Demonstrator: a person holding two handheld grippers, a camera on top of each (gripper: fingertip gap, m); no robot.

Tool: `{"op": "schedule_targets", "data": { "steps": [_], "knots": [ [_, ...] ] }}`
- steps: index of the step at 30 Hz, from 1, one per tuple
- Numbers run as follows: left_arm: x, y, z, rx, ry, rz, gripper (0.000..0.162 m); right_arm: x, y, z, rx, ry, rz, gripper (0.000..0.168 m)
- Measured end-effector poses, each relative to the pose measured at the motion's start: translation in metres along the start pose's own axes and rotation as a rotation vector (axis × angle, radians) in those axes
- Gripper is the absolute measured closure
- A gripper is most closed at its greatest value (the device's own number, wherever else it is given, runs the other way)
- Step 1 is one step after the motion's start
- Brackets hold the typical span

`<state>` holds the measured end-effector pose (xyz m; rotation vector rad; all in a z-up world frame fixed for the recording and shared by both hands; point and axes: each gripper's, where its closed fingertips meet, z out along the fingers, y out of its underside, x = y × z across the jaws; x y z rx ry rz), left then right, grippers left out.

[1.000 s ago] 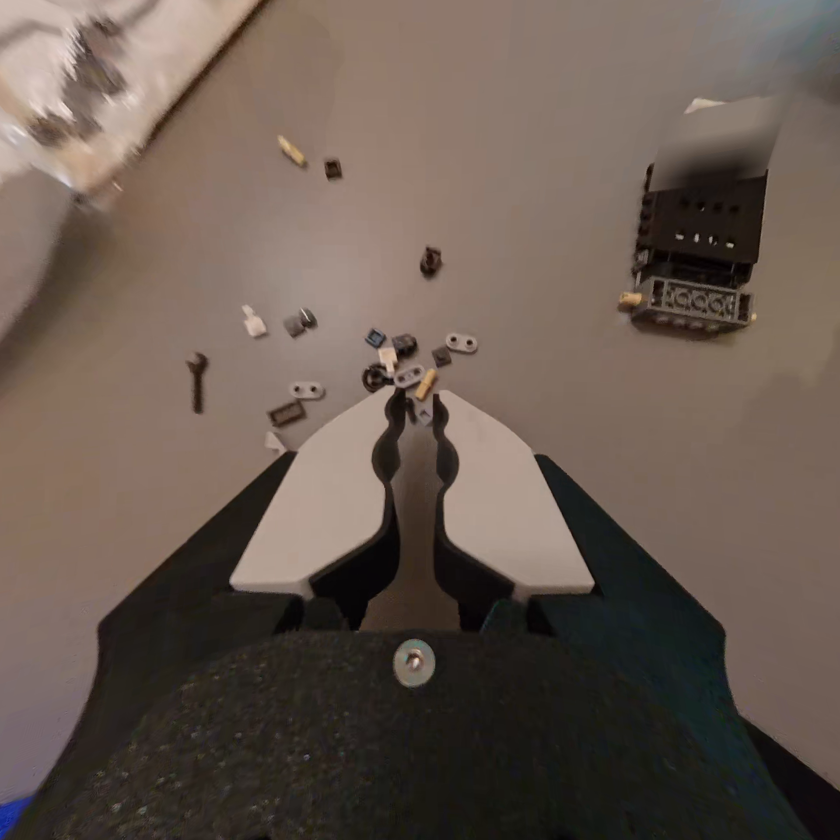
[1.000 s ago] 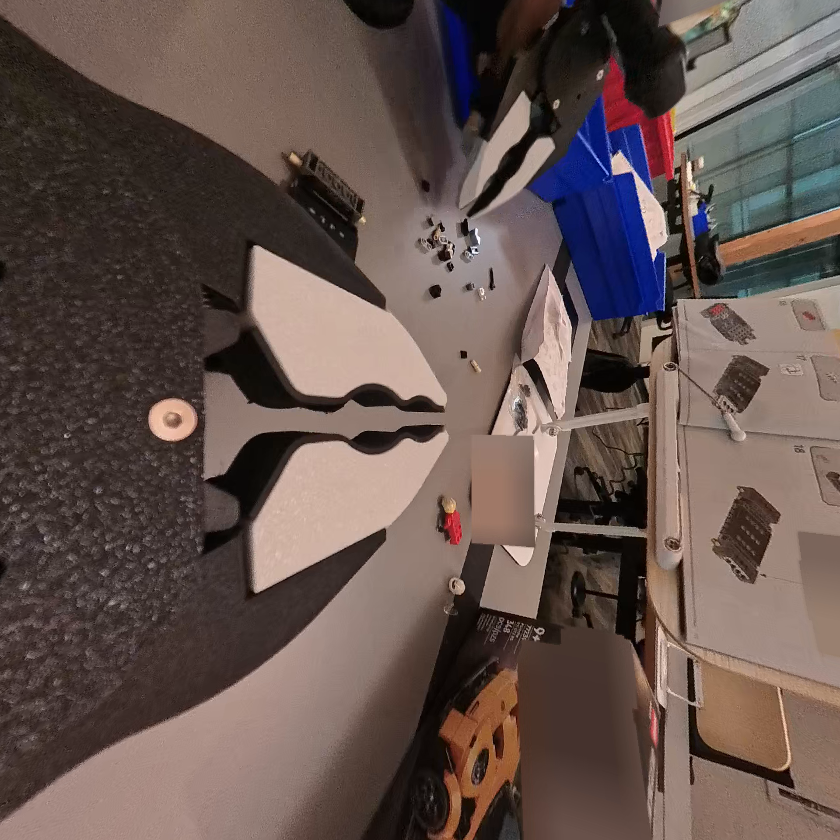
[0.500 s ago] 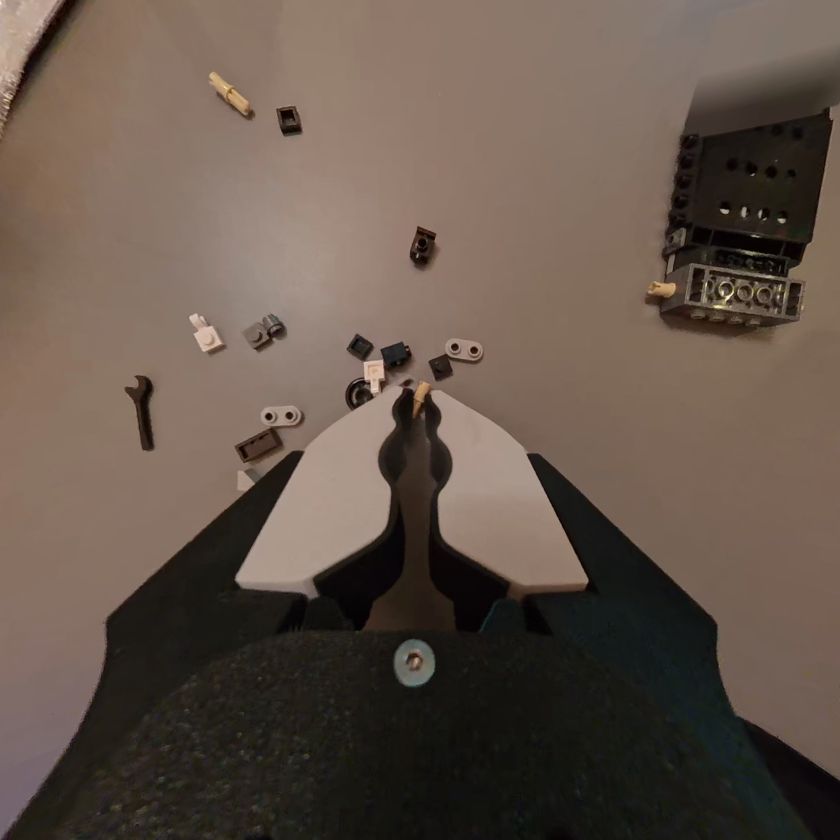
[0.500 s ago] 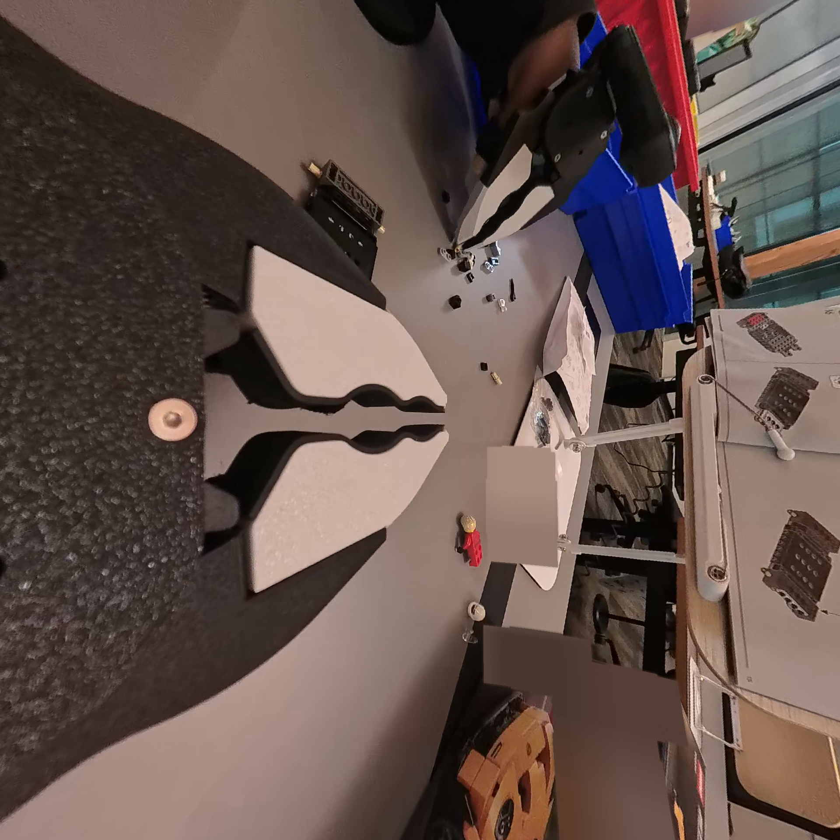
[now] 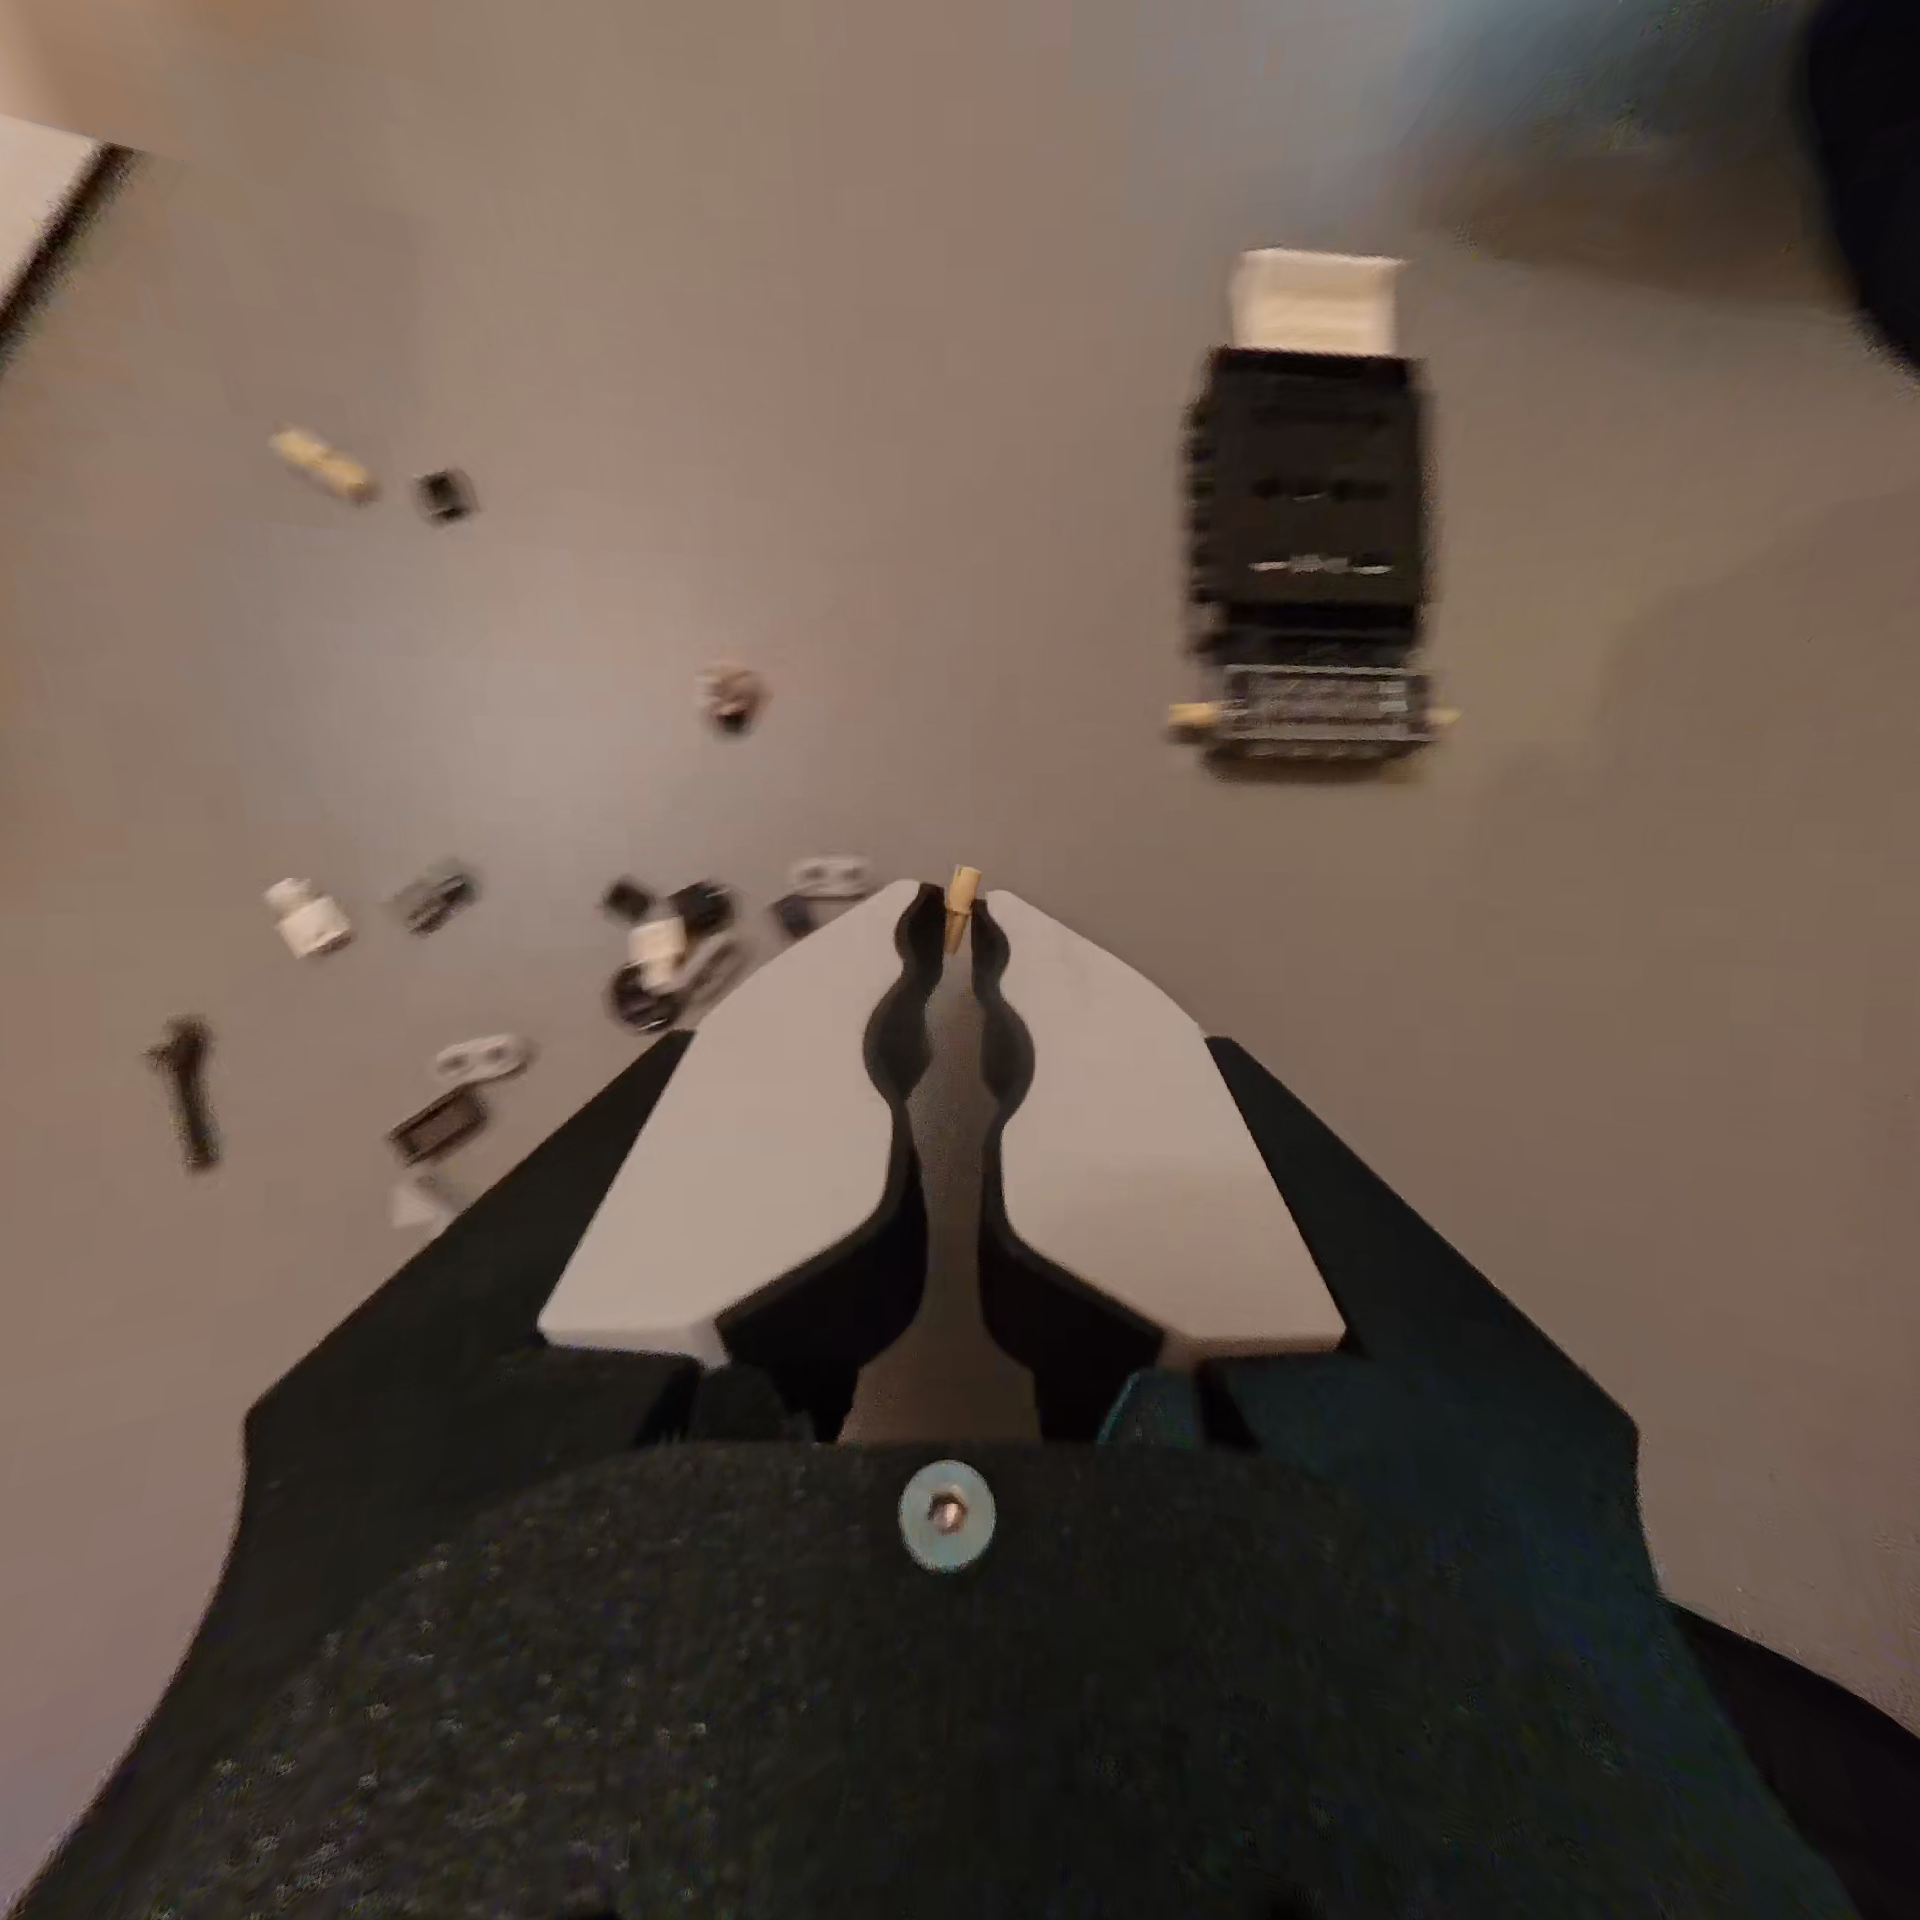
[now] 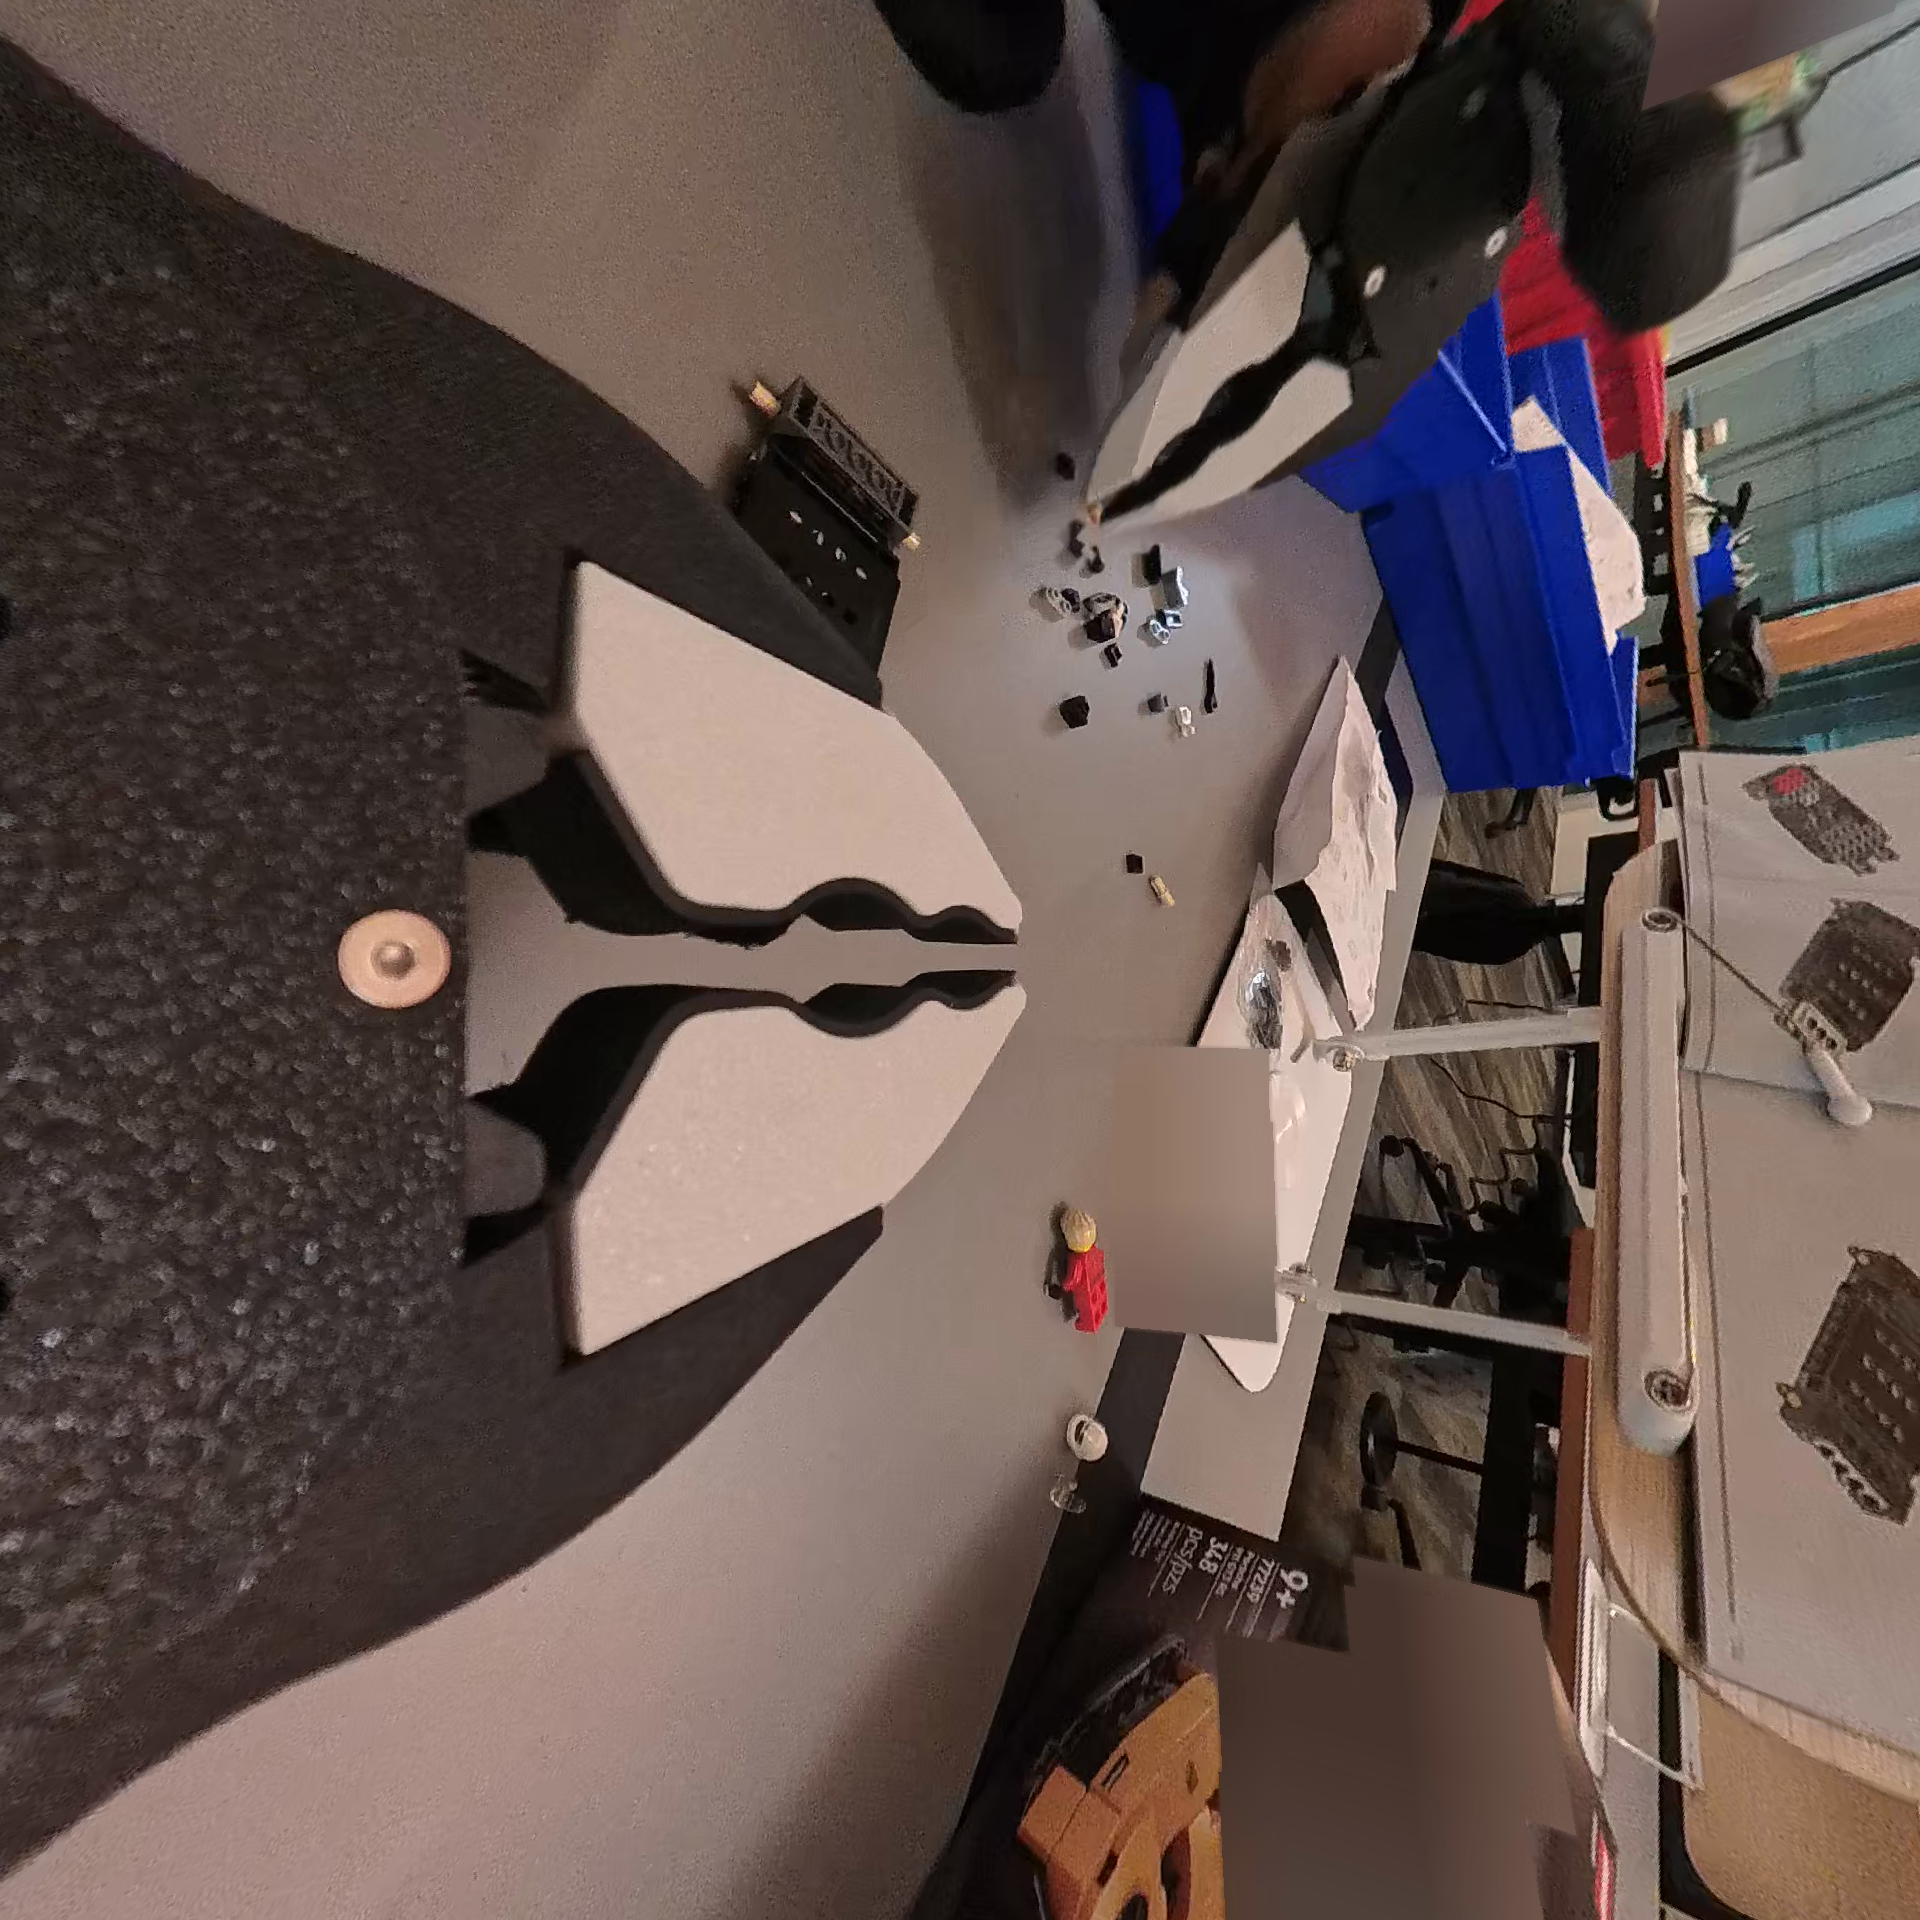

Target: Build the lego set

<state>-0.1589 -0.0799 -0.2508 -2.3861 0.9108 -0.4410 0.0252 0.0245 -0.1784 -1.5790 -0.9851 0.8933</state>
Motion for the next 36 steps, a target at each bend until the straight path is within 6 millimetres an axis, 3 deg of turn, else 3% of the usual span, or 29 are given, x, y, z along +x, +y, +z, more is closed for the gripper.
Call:
{"op": "schedule_targets", "data": {
  "steps": [3,6,12,15,18,20,21,25,26,27,28,32,36],
  "knots": [
    [0.05,0.001,0.012,-0.083,0.11,0.097,0.157,-0.004,0.003,0.002,-0.02,-0.004,-0.037,0.164],
    [0.072,0.003,0.027,-0.128,0.115,0.156,0.157,-0.006,0.006,0.003,-0.03,-0.007,-0.054,0.164],
    [0.06,0.001,0.033,-0.158,0.068,0.152,0.157,-0.007,0.007,0.004,-0.045,-0.004,-0.079,0.164],
    [0.053,0.0,0.034,-0.174,0.057,0.149,0.157,-0.034,0.03,0.012,-0.189,-0.189,-0.187,0.157],
    [0.046,-0.004,0.032,-0.163,0.035,0.14,0.157,-0.076,0.06,0.015,-0.39,-0.507,-0.405,0.11],
    [0.044,-0.006,0.03,-0.157,0.02,0.135,0.157,-0.084,0.069,0.021,-0.518,-0.609,-0.514,0.08],
    [0.044,-0.006,0.029,-0.153,0.015,0.131,0.157,-0.086,0.073,0.025,-0.584,-0.659,-0.568,0.074],
    [0.044,-0.006,0.026,-0.14,0.003,0.116,0.157,-0.091,0.099,0.043,-0.763,-0.807,-0.668,0.078],
    [0.043,-0.006,0.025,-0.137,-0.002,0.113,0.157,-0.093,0.104,0.046,-0.782,-0.839,-0.663,0.086],
    [0.042,-0.005,0.023,-0.132,-0.005,0.109,0.157,-0.099,0.101,0.046,-0.759,-0.877,-0.627,0.104],
    [0.04,-0.005,0.022,-0.126,-0.008,0.104,0.157,-0.1,0.101,0.046,-0.755,-0.875,-0.629,0.109],
    [0.037,-0.008,0.018,-0.093,-0.006,0.088,0.157,-0.118,0.1,0.013,-0.726,-0.877,-0.631,0.11],
    [0.053,-0.016,0.03,-0.075,0.049,0.101,0.157,-0.13,0.112,-0.015,-0.755,-0.797,-0.635,0.11]
  ]
}}
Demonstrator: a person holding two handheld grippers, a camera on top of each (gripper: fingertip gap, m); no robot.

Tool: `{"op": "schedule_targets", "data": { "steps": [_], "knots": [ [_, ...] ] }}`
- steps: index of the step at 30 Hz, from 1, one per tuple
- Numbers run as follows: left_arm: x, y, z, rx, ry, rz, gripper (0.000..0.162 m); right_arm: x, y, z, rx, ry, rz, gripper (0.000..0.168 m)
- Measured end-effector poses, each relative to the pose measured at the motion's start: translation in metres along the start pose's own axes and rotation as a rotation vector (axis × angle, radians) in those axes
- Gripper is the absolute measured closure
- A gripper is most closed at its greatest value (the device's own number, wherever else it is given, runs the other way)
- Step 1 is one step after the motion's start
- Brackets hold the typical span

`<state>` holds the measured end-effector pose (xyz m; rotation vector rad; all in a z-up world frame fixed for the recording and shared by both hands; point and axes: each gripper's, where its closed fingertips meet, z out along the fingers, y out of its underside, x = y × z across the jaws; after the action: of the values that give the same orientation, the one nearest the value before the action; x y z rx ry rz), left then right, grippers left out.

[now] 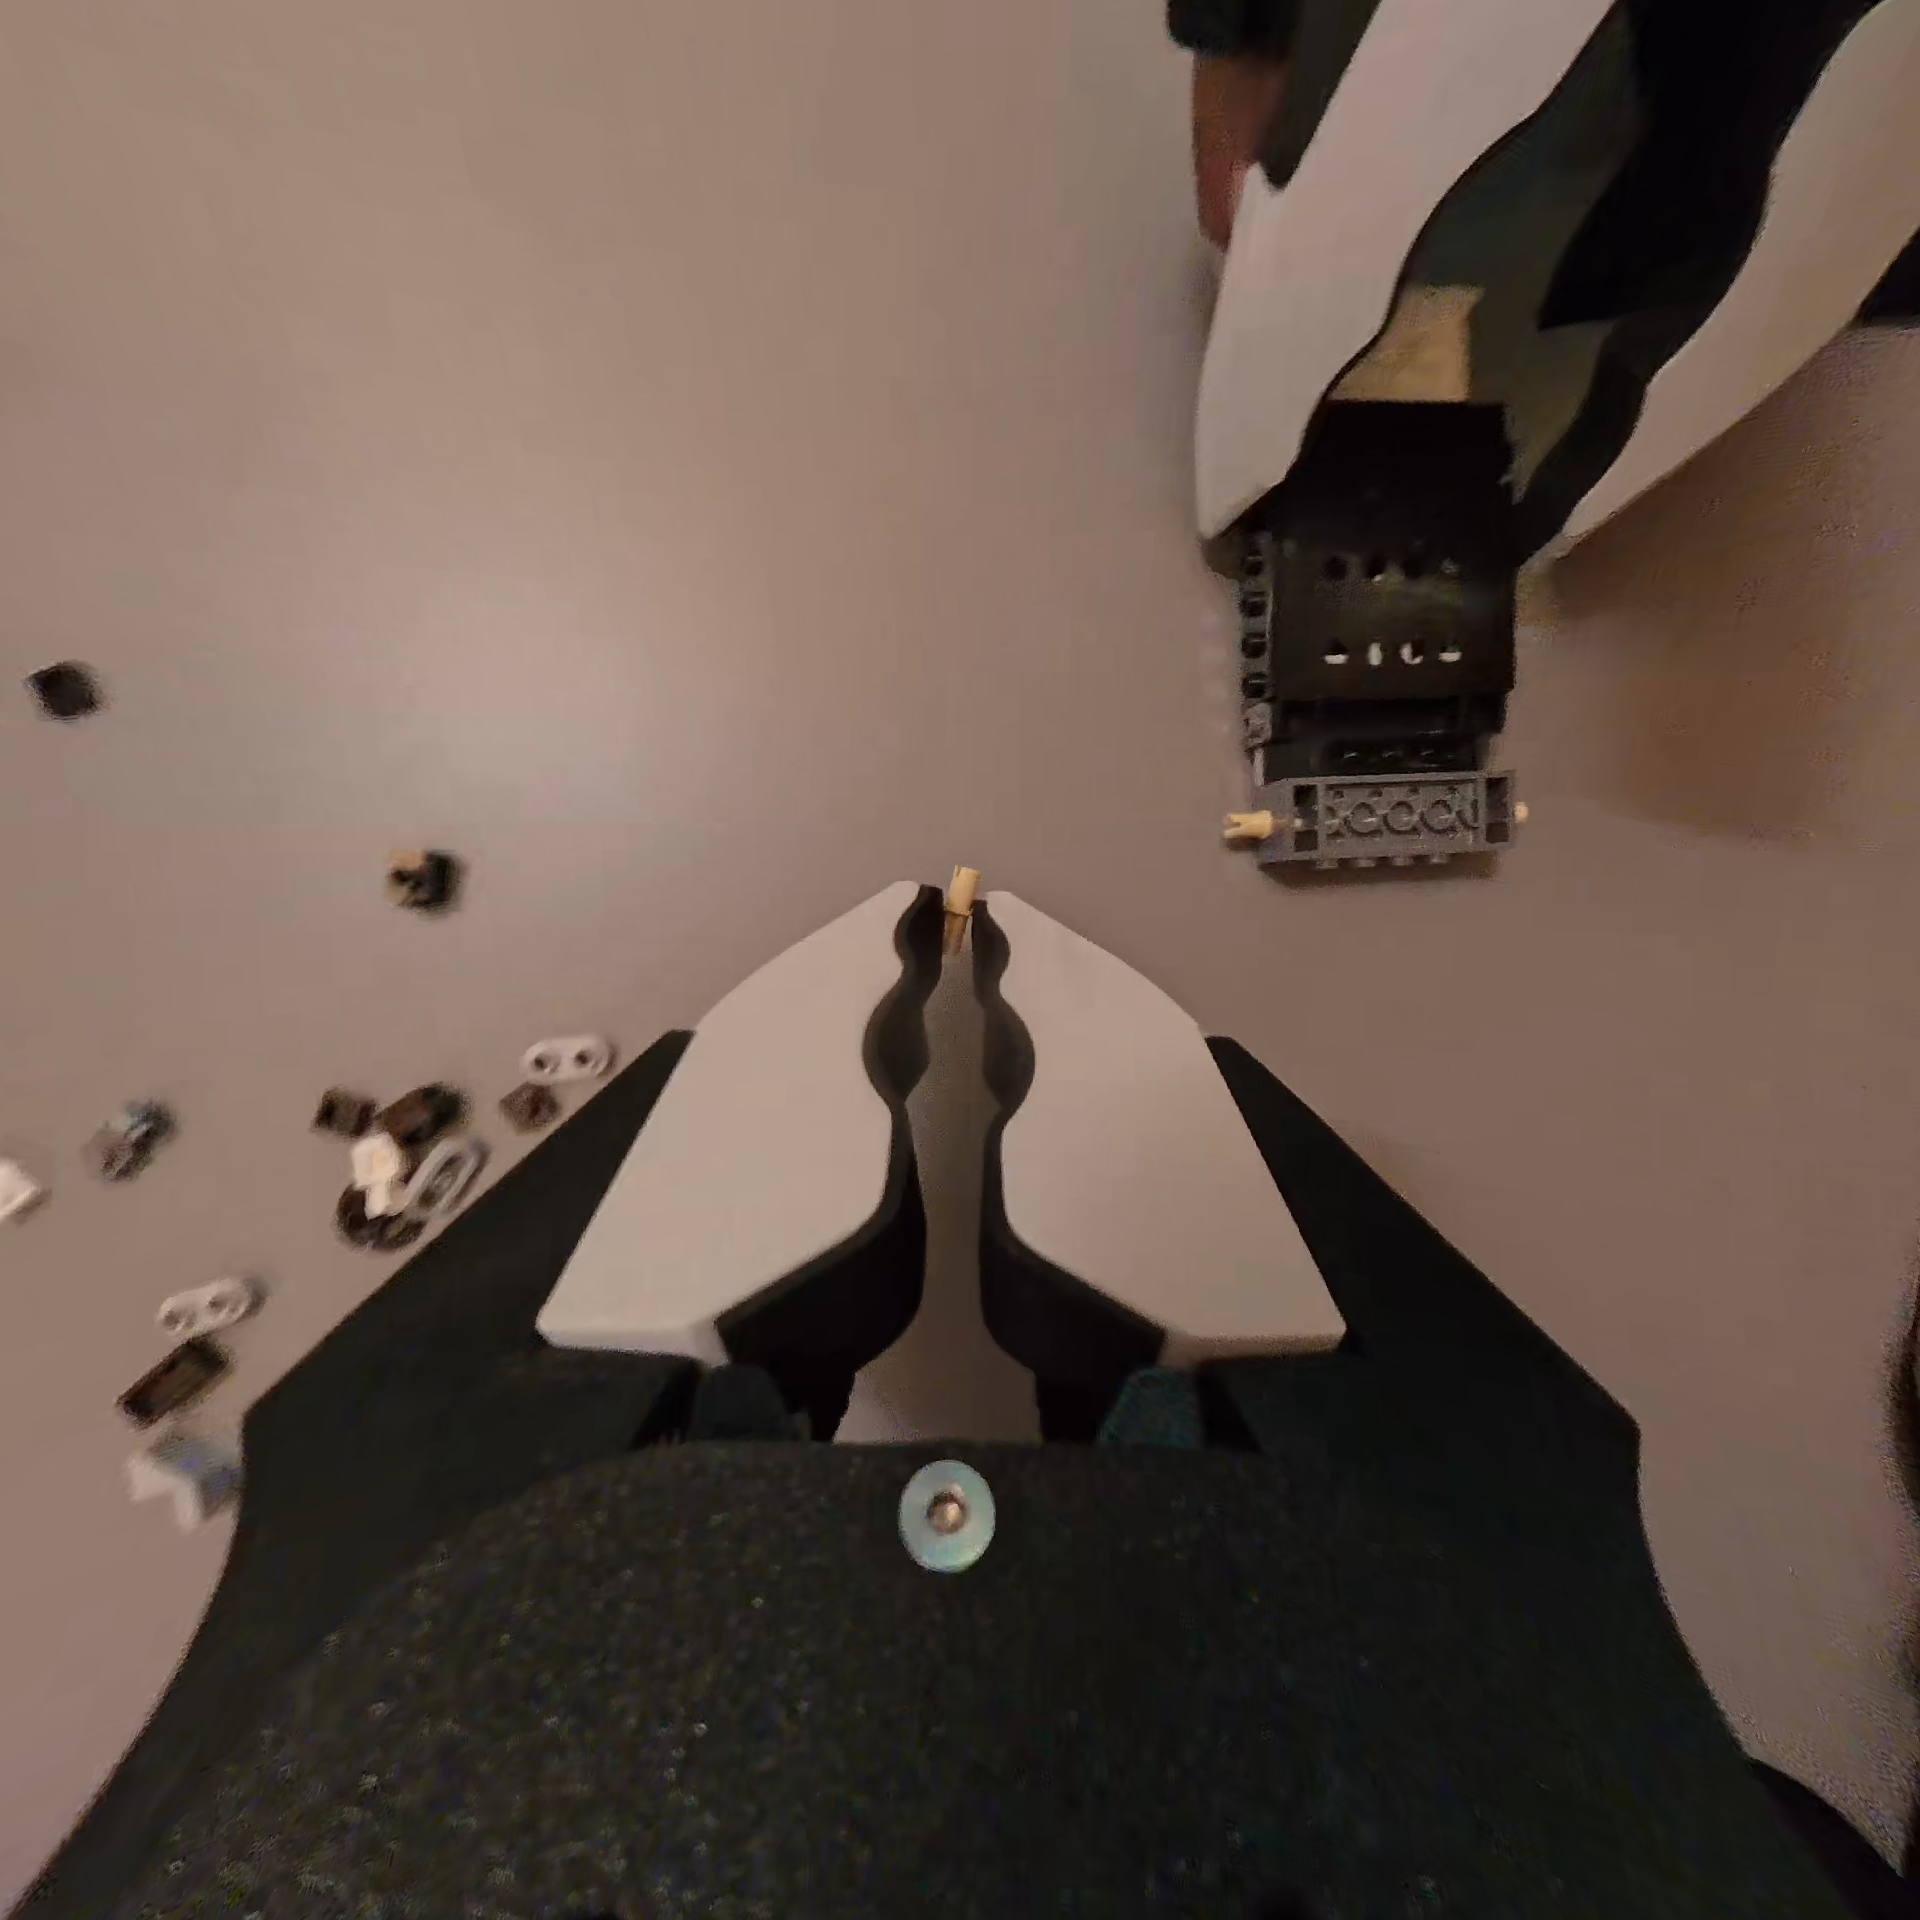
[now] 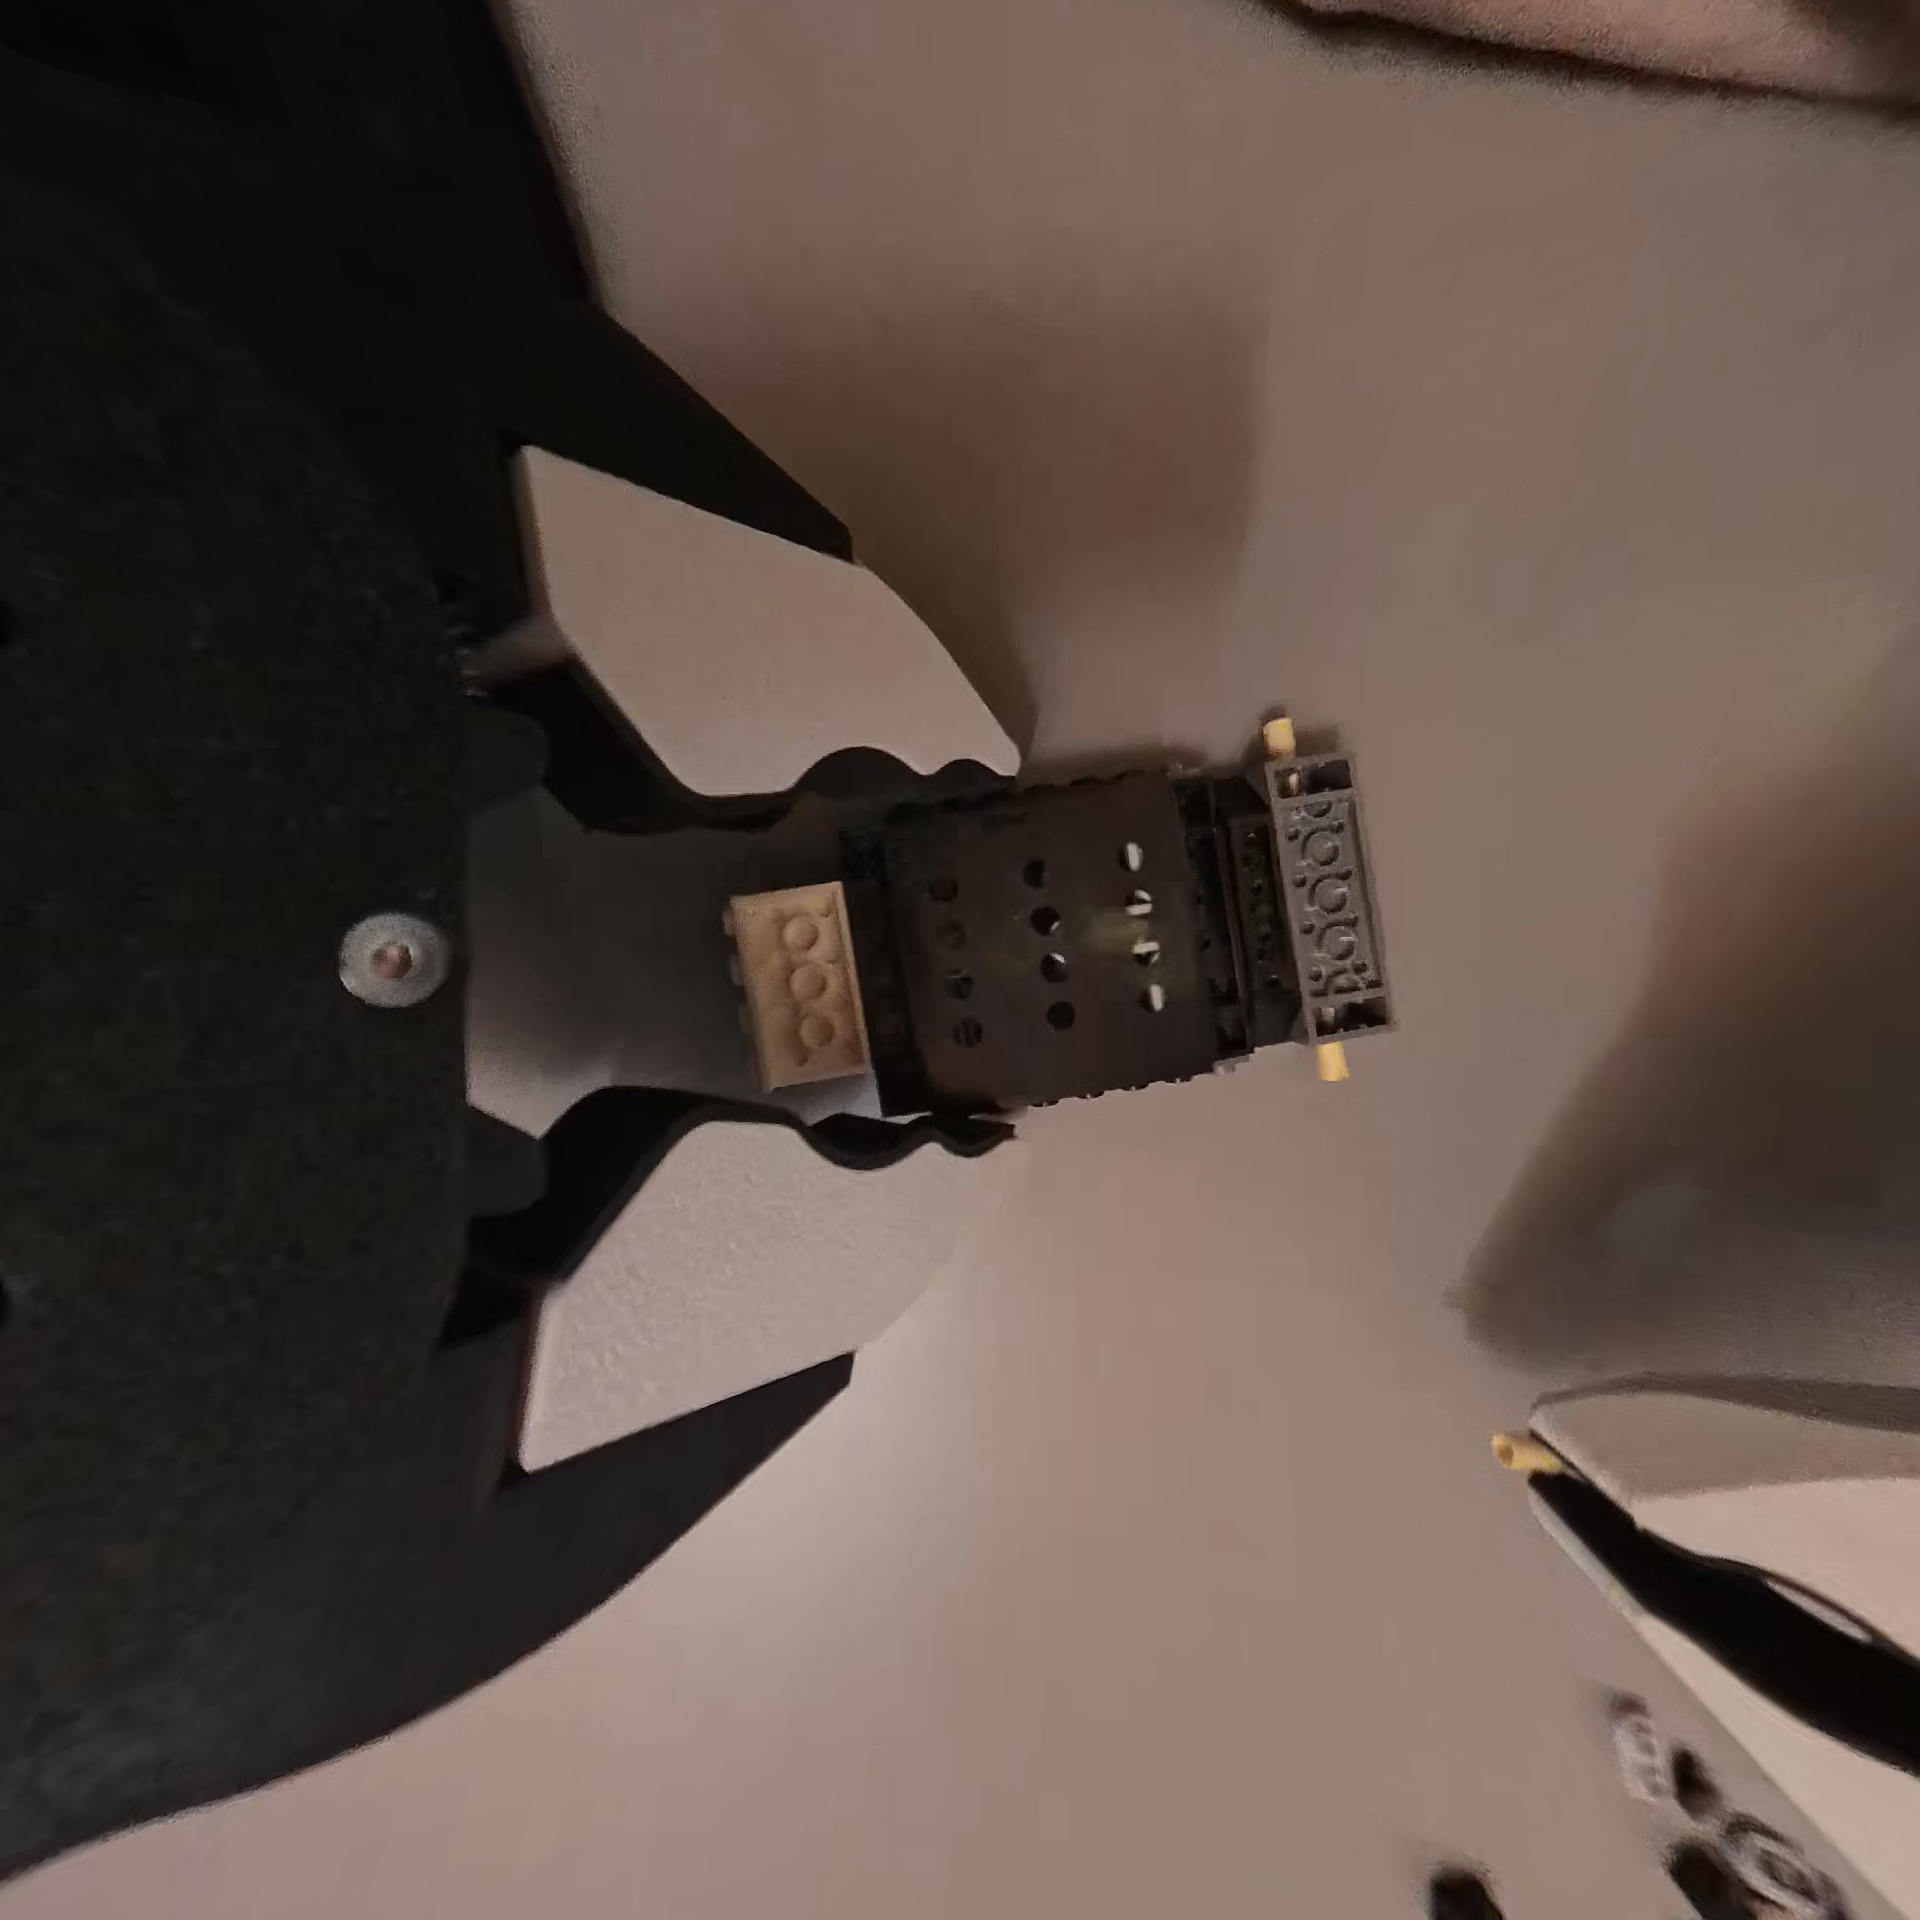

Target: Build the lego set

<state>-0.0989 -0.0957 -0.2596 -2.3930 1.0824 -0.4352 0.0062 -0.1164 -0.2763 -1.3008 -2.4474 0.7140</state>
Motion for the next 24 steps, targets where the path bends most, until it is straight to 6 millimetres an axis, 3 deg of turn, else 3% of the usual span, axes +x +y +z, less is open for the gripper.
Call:
{"op": "schedule_targets", "data": {
  "steps": [4,7,10,11,13,17,21,24],
  "knots": [
    [0.012,-0.007,0.02,-0.021,0.018,0.029,0.157,-0.001,0.002,0.003,0.035,0.03,0.055,0.108],
    [0.011,-0.011,0.031,-0.045,-0.02,0.051,0.157,0.0,0.0,0.001,0.063,0.027,0.083,0.096],
    [0.011,-0.017,0.038,-0.032,-0.025,0.058,0.156,0.004,-0.01,-0.014,0.141,0.009,0.114,0.094],
    [0.01,-0.018,0.038,-0.021,-0.028,0.05,0.146,0.01,-0.016,-0.023,0.181,0.016,0.126,0.095],
    [0.007,-0.018,0.035,-0.002,-0.037,0.033,0.131,0.036,-0.026,-0.044,0.259,0.076,0.138,0.102],
    [0.007,-0.028,0.011,0.144,-0.028,-0.039,0.128,0.136,-0.039,-0.066,0.333,0.308,0.212,0.119],
    [0.002,-0.027,-0.012,0.278,-0.093,-0.095,0.129,0.218,-0.043,-0.036,0.283,0.347,0.271,0.124],
    [0.001,-0.023,-0.02,0.34,-0.087,-0.14,0.131,0.252,-0.048,-0.005,0.235,0.31,0.29,0.125]
  ]
}}
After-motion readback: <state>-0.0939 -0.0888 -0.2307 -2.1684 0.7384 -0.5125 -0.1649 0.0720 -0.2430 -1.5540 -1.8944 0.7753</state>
